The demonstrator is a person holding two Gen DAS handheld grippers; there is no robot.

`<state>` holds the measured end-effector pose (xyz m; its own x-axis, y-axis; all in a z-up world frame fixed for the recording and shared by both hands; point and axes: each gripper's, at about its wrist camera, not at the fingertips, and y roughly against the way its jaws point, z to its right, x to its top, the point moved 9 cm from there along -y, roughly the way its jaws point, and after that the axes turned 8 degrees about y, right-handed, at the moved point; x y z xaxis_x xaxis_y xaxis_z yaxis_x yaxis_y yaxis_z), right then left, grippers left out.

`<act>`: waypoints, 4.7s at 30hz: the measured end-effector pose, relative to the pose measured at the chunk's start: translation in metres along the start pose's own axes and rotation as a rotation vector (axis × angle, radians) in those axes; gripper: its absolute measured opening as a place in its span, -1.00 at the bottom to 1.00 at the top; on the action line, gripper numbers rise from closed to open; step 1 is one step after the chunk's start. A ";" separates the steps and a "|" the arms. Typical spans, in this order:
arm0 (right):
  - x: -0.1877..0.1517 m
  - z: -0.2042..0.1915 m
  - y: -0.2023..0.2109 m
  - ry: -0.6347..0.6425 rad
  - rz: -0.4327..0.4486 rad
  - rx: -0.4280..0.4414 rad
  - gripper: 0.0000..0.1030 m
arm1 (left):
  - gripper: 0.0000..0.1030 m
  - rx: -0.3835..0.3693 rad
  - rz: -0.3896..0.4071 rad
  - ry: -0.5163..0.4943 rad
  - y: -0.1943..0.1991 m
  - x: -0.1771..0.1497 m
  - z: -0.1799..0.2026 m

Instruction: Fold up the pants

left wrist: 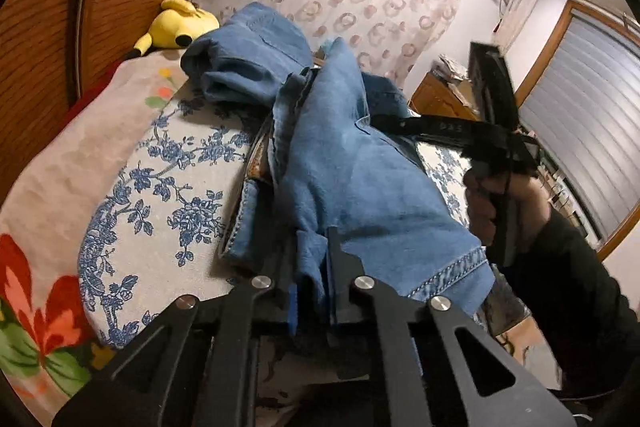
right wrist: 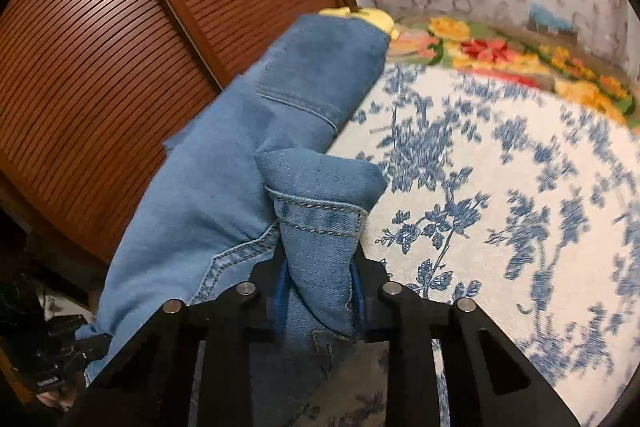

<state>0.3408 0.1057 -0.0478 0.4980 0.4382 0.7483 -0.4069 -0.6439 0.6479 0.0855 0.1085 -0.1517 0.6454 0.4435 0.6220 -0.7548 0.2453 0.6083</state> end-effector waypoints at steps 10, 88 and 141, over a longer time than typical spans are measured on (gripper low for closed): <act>0.033 -0.032 0.075 0.158 0.143 -0.054 -0.58 | -0.85 -0.050 0.079 -0.021 0.033 0.012 0.014; 0.105 0.078 -0.133 0.260 0.072 -0.068 0.15 | -0.50 0.298 0.144 -0.119 -0.082 0.211 -0.060; -0.060 0.047 0.140 0.092 0.216 -0.360 0.66 | 0.73 0.214 0.192 -0.313 -0.036 0.141 0.093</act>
<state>0.2901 -0.0405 -0.0085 0.3087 0.3816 0.8713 -0.7437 -0.4742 0.4712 0.2147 0.0823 -0.0403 0.5245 0.1722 0.8338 -0.8450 -0.0152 0.5346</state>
